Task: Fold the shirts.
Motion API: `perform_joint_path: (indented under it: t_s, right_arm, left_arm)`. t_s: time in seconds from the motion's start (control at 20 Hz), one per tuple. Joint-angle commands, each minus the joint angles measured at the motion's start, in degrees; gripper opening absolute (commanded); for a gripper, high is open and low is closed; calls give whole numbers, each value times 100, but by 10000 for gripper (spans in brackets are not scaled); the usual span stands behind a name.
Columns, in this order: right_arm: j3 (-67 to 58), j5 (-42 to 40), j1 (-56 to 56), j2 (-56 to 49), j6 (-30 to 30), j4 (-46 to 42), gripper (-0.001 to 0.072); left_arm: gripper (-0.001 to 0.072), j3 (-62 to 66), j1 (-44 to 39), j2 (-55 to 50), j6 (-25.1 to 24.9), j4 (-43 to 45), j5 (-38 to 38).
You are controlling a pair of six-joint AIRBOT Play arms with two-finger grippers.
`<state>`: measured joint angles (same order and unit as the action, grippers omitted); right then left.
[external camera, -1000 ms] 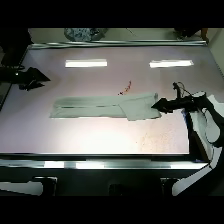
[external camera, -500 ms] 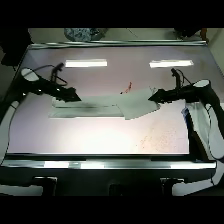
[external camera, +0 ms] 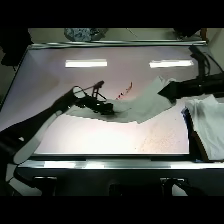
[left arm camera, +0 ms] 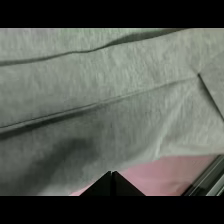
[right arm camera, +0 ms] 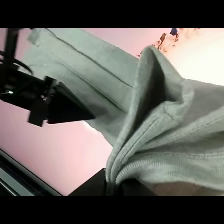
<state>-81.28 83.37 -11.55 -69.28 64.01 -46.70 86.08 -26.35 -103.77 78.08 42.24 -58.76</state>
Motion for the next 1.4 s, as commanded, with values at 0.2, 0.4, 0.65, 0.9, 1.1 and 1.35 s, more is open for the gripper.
perform_joint_path:
  t_s: [0.2, 0.4, 0.65, 0.9, 1.1, 1.35]
  right_arm:
    - [-9, 503, -9, 1360, 555, -179, 46]
    - [-7, 496, -9, 1419, 579, -278, 46]
    - [-7, 352, 354, 518, 184, -186, 44]
    - [-9, -789, 1729, -592, 116, 407, 45]
    - [-7, -1954, 2618, -1626, 494, 667, 45]
    - [-7, -3206, 3418, -2944, 470, 2326, 310]
  left_arm:
    - [31, 984, -1384, -1263, 686, -1143, 595]
    - [30, 1368, -1808, -1491, 745, -1224, 772]
    - [29, 1368, -1051, -457, 1016, 933, 170]
    - [30, 1368, 330, 1335, 1064, 2695, -378]
    - [32, 1368, 1233, 2527, 1064, 2743, -380]
    - [32, 1368, 1419, 3469, 1067, 2743, -391]
